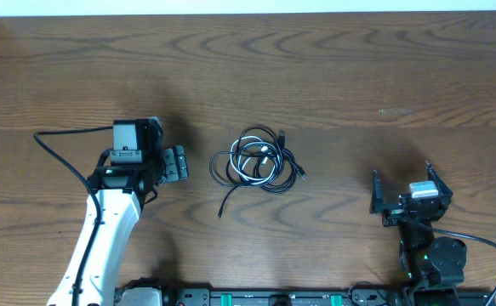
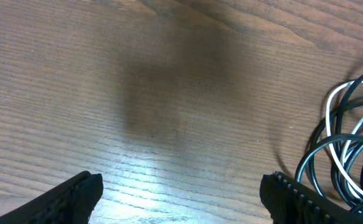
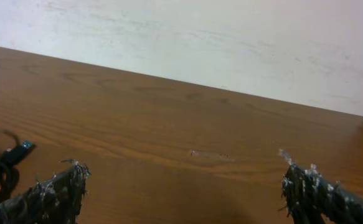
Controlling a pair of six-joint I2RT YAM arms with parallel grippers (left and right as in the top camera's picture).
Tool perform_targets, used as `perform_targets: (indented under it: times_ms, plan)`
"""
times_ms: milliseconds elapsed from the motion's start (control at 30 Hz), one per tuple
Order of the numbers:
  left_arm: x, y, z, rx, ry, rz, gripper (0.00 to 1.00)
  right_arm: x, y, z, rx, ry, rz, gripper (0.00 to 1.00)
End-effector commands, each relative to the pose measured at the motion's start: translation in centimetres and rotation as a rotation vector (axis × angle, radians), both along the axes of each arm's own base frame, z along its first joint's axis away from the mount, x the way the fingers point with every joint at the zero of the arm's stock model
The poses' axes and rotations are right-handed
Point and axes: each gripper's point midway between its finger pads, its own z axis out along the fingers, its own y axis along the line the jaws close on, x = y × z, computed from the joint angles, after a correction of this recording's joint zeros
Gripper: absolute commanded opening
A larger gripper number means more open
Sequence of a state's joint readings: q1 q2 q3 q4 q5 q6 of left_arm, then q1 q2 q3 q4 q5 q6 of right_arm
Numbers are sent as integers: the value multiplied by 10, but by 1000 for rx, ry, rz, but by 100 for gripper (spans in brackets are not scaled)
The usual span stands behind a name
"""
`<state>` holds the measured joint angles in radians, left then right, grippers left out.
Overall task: Untangle cables
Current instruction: 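Raise the left arm and move the left gripper toward the cable bundle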
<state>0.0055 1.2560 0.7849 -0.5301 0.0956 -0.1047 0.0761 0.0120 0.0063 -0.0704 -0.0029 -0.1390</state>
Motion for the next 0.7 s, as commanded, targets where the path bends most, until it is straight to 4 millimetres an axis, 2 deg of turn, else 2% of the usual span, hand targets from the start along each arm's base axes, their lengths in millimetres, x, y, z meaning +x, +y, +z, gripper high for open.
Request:
perform_targets:
  times_ms: [0,667]
  plan:
    - [5,1,5,-3,-12,8,86,0,-3,0,10,0,-17,99]
    - [11,1,8,-3,-38,8,86,0,-3,0,10,0,-17,99]
